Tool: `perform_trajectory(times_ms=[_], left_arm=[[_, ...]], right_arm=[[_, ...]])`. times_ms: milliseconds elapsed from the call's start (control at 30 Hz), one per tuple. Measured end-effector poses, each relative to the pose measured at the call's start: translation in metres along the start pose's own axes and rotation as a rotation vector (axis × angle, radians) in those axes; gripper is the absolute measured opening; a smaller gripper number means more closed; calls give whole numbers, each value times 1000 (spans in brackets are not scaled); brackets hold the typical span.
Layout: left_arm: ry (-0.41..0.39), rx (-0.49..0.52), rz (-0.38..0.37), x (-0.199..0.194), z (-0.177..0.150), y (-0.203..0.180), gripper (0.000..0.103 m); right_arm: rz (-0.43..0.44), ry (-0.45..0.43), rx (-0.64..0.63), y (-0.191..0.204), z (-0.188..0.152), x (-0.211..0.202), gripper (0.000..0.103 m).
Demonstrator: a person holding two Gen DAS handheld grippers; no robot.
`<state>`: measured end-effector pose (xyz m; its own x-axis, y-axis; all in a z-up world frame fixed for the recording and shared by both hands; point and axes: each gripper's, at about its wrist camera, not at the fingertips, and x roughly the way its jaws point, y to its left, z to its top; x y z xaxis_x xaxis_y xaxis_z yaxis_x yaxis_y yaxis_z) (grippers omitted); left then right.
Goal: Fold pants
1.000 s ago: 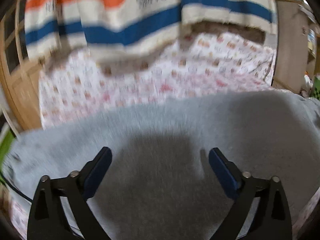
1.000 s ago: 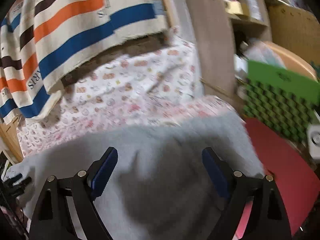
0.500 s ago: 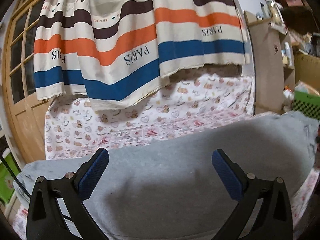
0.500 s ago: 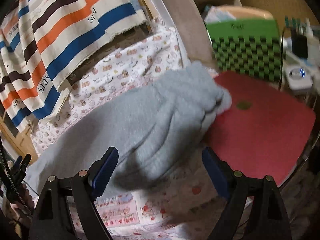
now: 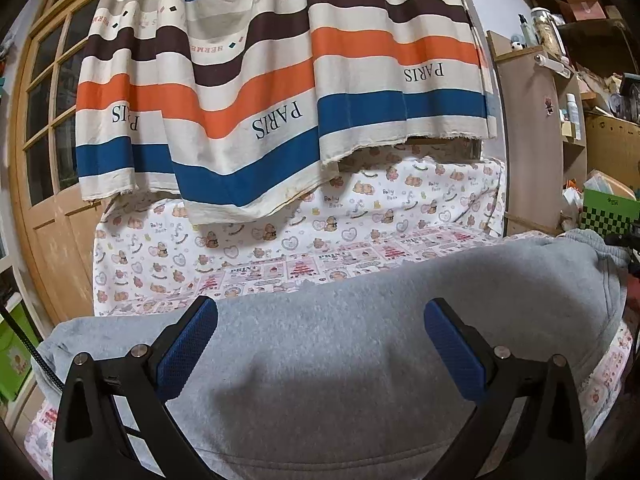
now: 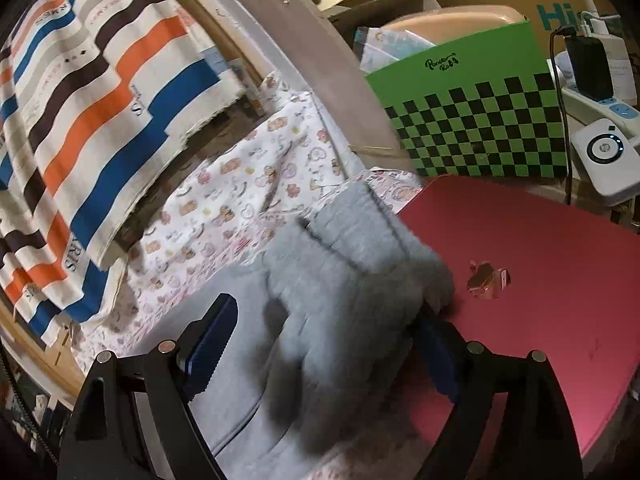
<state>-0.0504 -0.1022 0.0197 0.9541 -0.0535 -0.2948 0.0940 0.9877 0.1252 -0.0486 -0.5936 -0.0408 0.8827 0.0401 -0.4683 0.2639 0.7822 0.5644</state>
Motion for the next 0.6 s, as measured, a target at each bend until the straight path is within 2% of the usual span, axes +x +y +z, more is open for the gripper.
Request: perform_trajectory(times_ms=[133,367,467,600], left_arm=[[-1,2,-7,0,0,-2,102],[2,7,-10,0,0,-2,102],[19,2,-14,3,-1,-2,102],[30,-23,-27,4,0,-1,102]], right_arm=[[-5,-7,-2,1,7,6,86],[-72,-55,9,-13,6,-2,86],[-41,-6,26,-21,4,3,86],[-59,6,-18,-18,5,8,84]])
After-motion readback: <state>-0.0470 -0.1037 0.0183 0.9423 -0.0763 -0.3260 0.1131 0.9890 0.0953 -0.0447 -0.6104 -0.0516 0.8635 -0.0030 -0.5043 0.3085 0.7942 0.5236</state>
